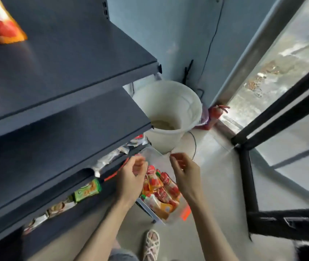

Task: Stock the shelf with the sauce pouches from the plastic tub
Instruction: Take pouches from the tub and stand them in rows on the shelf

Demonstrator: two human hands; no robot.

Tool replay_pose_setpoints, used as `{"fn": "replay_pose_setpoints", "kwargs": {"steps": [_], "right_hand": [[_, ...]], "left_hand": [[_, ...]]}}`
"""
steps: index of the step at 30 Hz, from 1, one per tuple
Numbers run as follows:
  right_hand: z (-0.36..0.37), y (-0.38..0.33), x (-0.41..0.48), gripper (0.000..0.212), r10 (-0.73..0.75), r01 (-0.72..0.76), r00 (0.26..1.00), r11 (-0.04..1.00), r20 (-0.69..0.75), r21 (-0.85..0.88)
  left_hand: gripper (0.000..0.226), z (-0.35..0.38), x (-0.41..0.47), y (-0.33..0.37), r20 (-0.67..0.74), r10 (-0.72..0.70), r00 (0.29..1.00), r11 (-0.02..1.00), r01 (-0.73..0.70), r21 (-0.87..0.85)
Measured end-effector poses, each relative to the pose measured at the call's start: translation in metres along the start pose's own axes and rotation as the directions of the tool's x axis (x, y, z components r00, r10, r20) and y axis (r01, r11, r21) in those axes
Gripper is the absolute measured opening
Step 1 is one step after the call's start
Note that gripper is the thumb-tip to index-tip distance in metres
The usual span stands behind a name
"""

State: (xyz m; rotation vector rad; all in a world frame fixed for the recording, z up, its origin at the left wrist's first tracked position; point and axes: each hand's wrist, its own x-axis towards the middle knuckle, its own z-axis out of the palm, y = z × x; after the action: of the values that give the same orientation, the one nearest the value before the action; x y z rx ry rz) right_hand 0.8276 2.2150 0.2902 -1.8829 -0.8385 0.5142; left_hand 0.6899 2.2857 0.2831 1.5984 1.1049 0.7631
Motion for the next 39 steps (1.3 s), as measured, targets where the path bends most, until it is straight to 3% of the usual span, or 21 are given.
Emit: {"fn": "replay_pose_setpoints", "kwargs": {"steps": [8, 16, 19, 24, 28, 30, 34, 39], "right_hand": [[-0.001, 0.13, 0.004, 0.01, 0.303, -0.3, 0.952, 0.952, 0.047, -0.058], [0.064, 0.289, 0.008, 0.012, 0.571, -0.564, 0.819, 0.819, 0.051, -0.103], [0.092, 0.347, 0.011, 0.013, 0.638, -0.622, 0.765, 0.768, 0.087, -0.155], [0.136, 0.422, 0.02, 0.025, 0.687, -0.653, 0.715, 0.722, 0.127, -0.229], [0.16, 0.465, 0.026, 0.038, 0.717, -0.662, 0.688, 0.684, 0.112, -0.306], [0.165, 0.479, 0.026, 0.041, 0.717, -0.65, 0.693, 0.664, 0.07, -0.37], [0.169, 0.491, 0.031, 0.042, 0.715, -0.612, 0.697, 0.637, 0.061, -0.469], [0.175, 0.494, 0.032, 0.036, 0.732, -0.564, 0.677, 0.582, 0.076, -0.585]], "left_hand": [[0.008, 0.087, 0.004, -0.094, 0.167, -0.293, 0.941, 0.95, 0.266, 0.165], [0.005, 0.151, 0.035, -0.242, 0.202, -0.584, 0.786, 0.782, 0.479, 0.4], [0.023, 0.172, 0.051, -0.302, 0.209, -0.678, 0.705, 0.692, 0.516, 0.505], [0.055, 0.199, 0.077, -0.384, 0.124, -0.834, 0.537, 0.507, 0.66, 0.555], [0.086, 0.221, 0.083, -0.411, 0.001, -0.917, 0.398, 0.339, 0.78, 0.526], [0.091, 0.235, 0.079, -0.416, -0.043, -0.934, 0.356, 0.285, 0.809, 0.515], [0.076, 0.249, 0.075, -0.429, -0.167, -0.923, 0.346, 0.253, 0.874, 0.414], [0.069, 0.253, 0.071, -0.433, -0.226, -0.903, 0.365, 0.254, 0.879, 0.405]]}}
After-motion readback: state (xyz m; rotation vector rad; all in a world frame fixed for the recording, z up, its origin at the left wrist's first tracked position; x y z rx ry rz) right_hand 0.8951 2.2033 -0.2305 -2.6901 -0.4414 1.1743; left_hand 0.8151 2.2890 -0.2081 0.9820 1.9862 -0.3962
